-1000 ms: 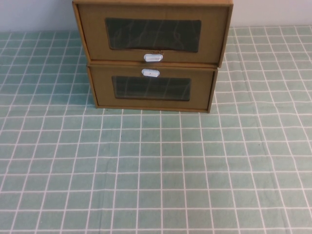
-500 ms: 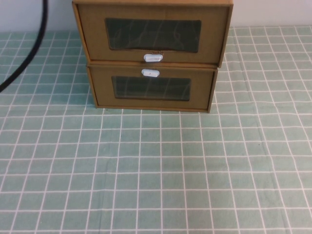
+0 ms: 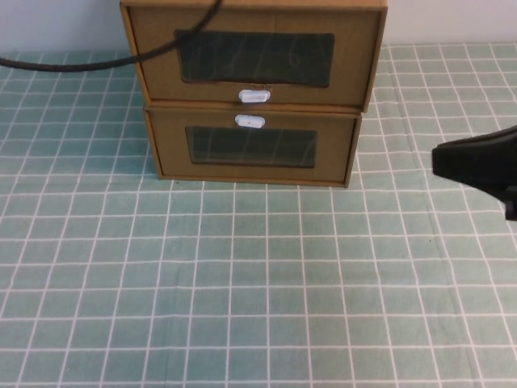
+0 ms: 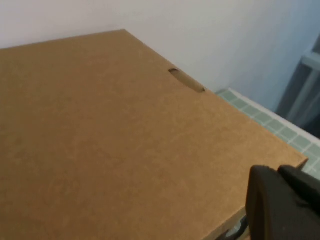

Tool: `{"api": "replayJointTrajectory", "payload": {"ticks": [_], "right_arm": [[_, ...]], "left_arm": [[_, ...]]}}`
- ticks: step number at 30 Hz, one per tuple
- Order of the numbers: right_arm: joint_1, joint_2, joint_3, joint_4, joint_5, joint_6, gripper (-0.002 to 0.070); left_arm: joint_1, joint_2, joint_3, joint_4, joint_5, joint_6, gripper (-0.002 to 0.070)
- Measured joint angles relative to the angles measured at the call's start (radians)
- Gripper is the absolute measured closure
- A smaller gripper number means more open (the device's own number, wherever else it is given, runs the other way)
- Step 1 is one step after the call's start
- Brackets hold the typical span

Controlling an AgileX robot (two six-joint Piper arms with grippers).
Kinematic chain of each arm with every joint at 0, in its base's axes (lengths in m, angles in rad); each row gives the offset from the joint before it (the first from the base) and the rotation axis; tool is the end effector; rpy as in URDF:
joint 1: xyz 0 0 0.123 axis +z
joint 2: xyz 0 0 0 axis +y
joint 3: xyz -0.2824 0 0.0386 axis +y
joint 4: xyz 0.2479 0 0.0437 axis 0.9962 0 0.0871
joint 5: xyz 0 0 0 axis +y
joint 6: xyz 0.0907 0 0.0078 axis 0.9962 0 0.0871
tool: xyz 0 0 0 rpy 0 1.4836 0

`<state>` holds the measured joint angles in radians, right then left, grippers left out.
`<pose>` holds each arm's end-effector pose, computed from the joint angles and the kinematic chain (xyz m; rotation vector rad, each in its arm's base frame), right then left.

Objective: Open the shoe box
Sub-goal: 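Pull the top drawer of the cardboard box fully open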

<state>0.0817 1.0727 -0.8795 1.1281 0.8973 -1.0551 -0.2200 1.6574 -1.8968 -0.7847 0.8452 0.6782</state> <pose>0.1979 0.0808 0.3485 -0.6594 1.9694 0.8106 0.3466 -0.1269 0.4759 0.6632 1.7916 -0.6179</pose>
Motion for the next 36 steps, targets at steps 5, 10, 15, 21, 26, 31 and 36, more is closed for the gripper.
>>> {"api": "replayJointTrajectory", "payload": {"ticks": [5, 10, 15, 21, 26, 31, 36], "right_arm": [[0.085, 0.125, -0.109, -0.170, 0.110, -0.043, 0.0689], [0.280, 0.212, -0.304, -0.845, 0.200, 0.294, 0.0689], [0.387, 0.304, -0.457, -1.378, 0.172, 0.649, 0.0690], [0.545, 0.319, -0.472, -1.533, -0.172, 0.645, 0.0689], [0.729, 0.358, -0.325, -2.052, -0.247, 0.959, 0.0689], [0.862, 0.440, -0.120, -2.631, -0.280, 1.461, 0.0689], [0.886, 0.563, -0.130, -2.763, -0.327, 1.613, 0.0685]], "left_arm": [[-0.140, 0.128, -0.106, 0.179, 0.014, 0.006, 0.0680], [-0.171, 0.227, -0.120, 0.249, -0.025, -0.055, 0.0680], [-0.165, 0.283, -0.128, 0.250, -0.064, -0.113, 0.0680], [-0.164, 0.308, -0.136, 0.227, -0.079, -0.212, 0.0680], [-0.163, 0.311, -0.140, 0.218, -0.069, -0.220, 0.0680], [-0.151, 0.311, -0.144, 0.198, -0.037, -0.220, 0.0680], [-0.144, 0.311, -0.149, 0.185, -0.002, -0.220, 0.0680]]}}
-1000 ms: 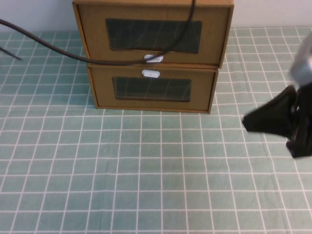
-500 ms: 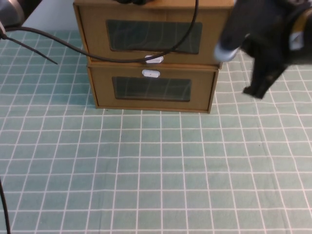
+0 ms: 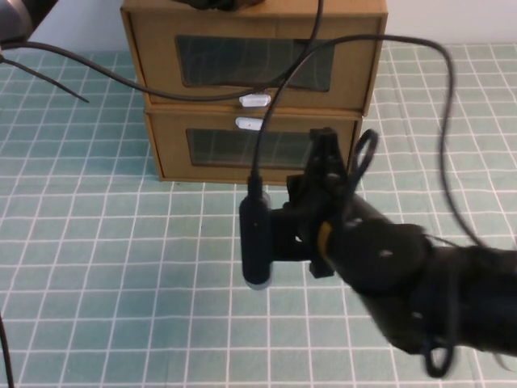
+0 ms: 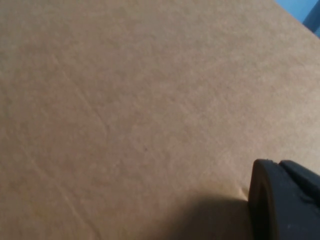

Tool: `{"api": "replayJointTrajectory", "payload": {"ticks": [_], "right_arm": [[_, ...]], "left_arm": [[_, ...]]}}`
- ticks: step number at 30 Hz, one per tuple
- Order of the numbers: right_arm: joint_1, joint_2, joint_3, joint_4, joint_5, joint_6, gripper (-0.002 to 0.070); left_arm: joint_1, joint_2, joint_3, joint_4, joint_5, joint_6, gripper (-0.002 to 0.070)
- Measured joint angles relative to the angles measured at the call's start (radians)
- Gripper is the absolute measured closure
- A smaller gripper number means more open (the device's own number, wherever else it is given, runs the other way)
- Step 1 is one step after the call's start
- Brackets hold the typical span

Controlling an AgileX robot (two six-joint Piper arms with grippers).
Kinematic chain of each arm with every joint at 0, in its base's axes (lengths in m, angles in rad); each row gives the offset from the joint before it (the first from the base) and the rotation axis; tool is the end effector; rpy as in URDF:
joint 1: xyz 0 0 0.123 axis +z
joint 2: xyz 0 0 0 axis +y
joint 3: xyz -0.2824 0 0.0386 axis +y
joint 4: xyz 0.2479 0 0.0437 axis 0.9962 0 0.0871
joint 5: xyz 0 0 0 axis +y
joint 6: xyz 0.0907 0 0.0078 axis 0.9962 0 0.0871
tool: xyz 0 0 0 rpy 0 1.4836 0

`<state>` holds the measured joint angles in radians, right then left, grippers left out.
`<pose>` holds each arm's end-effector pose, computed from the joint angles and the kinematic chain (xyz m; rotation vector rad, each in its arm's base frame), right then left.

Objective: Open the shoe box
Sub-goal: 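Pull the top drawer of the cardboard box fully open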

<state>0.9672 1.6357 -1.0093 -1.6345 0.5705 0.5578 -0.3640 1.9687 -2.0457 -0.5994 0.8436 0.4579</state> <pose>0.2395 0.2607 0.2558 -1.5463 1.3426 -0.6619 0.4140 -0.1988 0.3854 0.6733 2.0586 -0.6602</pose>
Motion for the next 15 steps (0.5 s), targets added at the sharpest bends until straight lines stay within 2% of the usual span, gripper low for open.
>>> {"api": "replayJointTrajectory", "payload": {"ticks": [4, 6, 11, 15], "right_arm": [[0.000, 0.119, -0.100, -0.010, 0.079, 0.018, 0.0629], [0.000, 0.167, -0.167, -0.012, 0.102, 0.034, 0.0567], [0.000, 0.276, -0.318, -0.014, 0.157, 0.051, 0.0359], [-0.006, 0.341, -0.403, -0.014, 0.168, 0.051, 0.0297]], "left_arm": [[0.000, 0.000, -0.002, -0.006, 0.004, 0.000, 0.0680], [0.001, 0.000, -0.002, -0.016, 0.008, 0.000, 0.0680], [0.007, 0.002, -0.002, -0.052, 0.024, 0.016, 0.0680], [0.009, 0.009, -0.002, -0.080, 0.029, 0.019, 0.0680]]}}
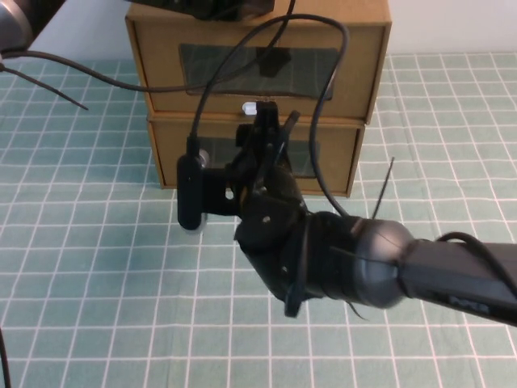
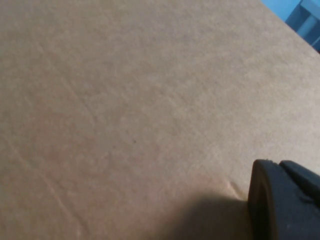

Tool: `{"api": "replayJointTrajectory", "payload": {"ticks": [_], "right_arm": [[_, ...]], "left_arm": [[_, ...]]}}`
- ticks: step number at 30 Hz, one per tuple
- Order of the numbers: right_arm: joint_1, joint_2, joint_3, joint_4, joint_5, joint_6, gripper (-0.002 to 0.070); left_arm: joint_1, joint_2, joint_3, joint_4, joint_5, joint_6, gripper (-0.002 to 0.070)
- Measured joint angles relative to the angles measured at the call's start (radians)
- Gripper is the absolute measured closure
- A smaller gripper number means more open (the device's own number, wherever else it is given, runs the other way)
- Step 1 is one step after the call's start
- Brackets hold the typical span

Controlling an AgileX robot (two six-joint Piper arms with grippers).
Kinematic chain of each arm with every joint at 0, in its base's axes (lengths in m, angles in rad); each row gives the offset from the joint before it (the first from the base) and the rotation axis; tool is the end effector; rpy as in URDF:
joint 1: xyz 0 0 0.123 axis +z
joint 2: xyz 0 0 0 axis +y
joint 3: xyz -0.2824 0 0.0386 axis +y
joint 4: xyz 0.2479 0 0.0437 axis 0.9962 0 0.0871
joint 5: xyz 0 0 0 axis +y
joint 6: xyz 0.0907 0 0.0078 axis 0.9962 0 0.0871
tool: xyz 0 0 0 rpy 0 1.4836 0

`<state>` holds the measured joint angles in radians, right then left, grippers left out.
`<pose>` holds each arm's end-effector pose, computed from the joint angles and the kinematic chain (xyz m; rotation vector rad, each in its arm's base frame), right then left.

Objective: Open the shoe box
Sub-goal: 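Pull the top drawer of the cardboard box fully open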

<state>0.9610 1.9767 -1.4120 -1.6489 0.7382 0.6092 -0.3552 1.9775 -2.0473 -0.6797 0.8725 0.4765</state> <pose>0.3031 0.3271 0.2448 -1.3499 1.4042 -0.7922 0.4138 -0.2003 0.3835 0.6675 2.0670 -0.7477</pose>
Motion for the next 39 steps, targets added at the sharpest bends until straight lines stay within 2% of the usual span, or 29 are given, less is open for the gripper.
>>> {"api": "replayJointTrajectory", "payload": {"ticks": [13, 35, 39], "right_arm": [[-0.085, 0.041, -0.082, 0.000, -0.016, 0.002, 0.0280], [-0.116, 0.041, -0.082, -0.004, -0.144, -0.002, 0.0281], [-0.137, 0.041, -0.082, -0.011, -0.187, -0.004, 0.0304]], "left_arm": [[0.001, 0.001, 0.000, -0.017, 0.001, 0.022, 0.0680], [0.001, 0.004, 0.000, -0.028, 0.008, 0.041, 0.0680], [0.001, 0.004, 0.000, -0.031, 0.008, 0.041, 0.0680]]}}
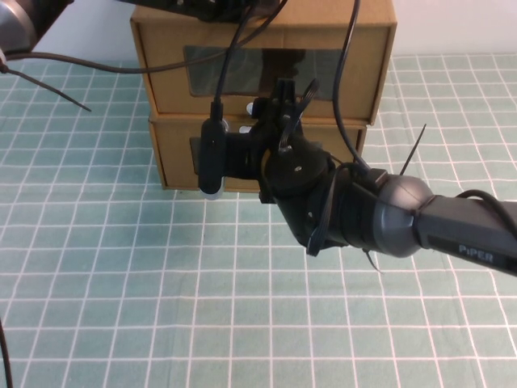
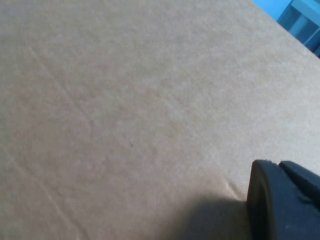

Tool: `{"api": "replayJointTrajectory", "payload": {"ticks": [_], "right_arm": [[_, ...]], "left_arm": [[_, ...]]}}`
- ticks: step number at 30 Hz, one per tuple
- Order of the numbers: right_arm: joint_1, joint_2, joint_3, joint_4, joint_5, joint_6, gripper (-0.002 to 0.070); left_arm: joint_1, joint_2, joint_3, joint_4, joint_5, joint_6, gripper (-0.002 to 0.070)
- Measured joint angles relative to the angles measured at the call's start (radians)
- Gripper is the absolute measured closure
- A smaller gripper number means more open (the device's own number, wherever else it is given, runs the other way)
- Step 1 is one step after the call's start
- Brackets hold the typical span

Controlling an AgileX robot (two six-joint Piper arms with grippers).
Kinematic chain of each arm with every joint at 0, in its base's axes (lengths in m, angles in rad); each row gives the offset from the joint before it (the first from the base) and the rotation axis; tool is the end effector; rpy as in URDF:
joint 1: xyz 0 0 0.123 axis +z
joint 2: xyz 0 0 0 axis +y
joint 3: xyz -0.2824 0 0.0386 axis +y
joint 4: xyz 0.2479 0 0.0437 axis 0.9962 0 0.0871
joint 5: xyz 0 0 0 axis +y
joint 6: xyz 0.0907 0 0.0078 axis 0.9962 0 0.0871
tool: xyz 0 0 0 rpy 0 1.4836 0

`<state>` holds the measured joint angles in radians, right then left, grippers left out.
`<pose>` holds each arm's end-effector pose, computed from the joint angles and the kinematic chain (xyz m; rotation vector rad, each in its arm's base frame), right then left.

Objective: Open the shoe box
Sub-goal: 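Pull the top drawer of the cardboard box fully open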

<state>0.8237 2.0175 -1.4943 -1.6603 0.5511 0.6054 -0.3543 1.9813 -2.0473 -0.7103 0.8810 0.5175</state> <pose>0.3512 0.3091 0.2462 -1.3460 1.4194 -0.6966 0.4135 -0.2018 0.3826 0.6993 2.0512 -0.7629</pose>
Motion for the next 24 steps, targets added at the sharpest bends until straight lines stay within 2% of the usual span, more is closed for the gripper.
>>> {"api": "replayJointTrajectory", "payload": {"ticks": [9, 16, 24], "right_arm": [[-0.018, -0.006, 0.000, -0.014, -0.035, -0.002, 0.0460], [-0.021, -0.008, -0.004, -0.022, -0.027, -0.002, 0.0650], [-0.021, -0.008, -0.005, -0.020, -0.026, -0.002, 0.0665]], "left_arm": [[0.000, 0.001, 0.000, 0.000, -0.002, 0.000, 0.0680], [0.000, 0.001, 0.000, 0.000, -0.002, 0.000, 0.0680], [0.000, 0.016, -0.009, -0.007, 0.012, -0.030, 0.0680]]}}
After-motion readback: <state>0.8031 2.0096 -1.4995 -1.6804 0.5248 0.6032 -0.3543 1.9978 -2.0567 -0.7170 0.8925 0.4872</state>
